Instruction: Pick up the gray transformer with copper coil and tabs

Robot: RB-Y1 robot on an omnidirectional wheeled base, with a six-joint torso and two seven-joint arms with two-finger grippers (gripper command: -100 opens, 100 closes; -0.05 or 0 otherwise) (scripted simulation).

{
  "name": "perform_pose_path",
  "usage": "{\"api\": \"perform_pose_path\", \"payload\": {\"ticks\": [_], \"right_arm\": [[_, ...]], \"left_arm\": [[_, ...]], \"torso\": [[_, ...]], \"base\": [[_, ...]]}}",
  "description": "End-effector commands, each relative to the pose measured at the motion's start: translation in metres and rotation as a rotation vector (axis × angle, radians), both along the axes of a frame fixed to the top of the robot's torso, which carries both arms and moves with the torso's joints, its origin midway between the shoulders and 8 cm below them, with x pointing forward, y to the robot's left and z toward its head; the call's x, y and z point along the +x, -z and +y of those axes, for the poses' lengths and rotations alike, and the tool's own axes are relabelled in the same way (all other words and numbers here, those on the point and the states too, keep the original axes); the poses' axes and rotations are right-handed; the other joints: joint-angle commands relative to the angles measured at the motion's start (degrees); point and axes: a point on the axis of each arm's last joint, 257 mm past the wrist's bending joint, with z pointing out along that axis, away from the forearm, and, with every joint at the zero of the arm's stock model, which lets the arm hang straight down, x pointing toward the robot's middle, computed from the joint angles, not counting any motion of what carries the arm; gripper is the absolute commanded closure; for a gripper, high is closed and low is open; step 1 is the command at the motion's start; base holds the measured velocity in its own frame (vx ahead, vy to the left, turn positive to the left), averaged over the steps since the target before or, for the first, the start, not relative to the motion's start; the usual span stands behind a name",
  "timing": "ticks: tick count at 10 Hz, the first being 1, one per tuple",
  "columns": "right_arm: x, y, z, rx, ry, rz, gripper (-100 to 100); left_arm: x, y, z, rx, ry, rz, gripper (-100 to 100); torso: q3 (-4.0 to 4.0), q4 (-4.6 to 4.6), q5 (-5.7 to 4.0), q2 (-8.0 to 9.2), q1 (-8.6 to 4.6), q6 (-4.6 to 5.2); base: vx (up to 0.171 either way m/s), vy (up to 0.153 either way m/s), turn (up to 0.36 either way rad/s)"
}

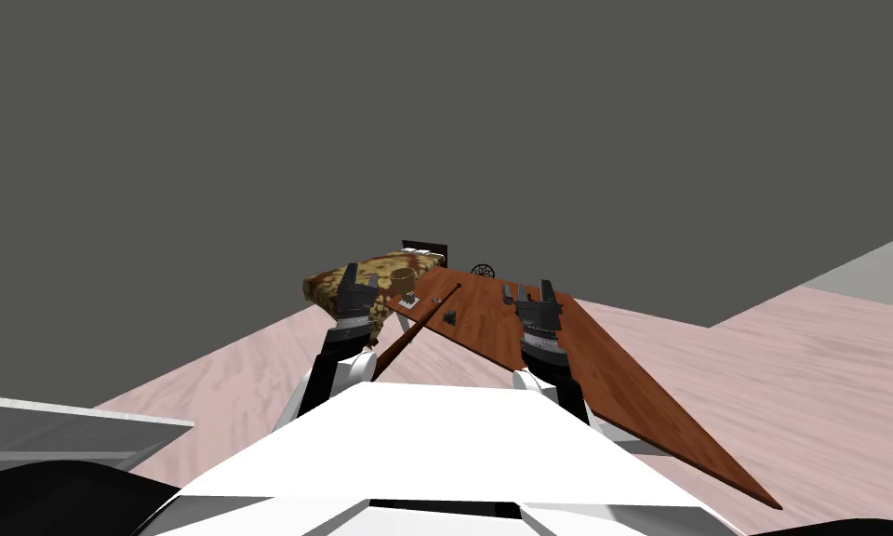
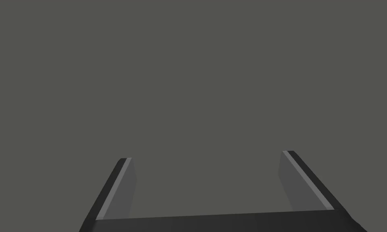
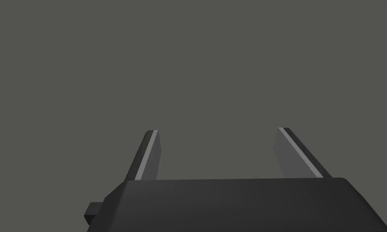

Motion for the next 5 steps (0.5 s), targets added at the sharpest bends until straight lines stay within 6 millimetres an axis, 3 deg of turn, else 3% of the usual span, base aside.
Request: {"api": "perform_pose_path", "payload": {"ticks": [1,5], "right_arm": [[0.001,0.004,0.002,-0.037,-0.006,0.014,-100],[0.005,0.025,0.003,-0.19,-0.012,0.083,-100]], "left_arm": [[0.0,0.0,0.0,0.0,0.0,0.0,0],[0.0,0.0,0.0,0.0,0.0,0.0,0]], "torso": [[0.0,0.0,0.0,0.0,0.0,0.0],[0.03,0.01,0.0,0.06,0.0,-0.01]], "base": [[-0.004,0.003,0.044],[-0.013,0.008,0.109]]}}
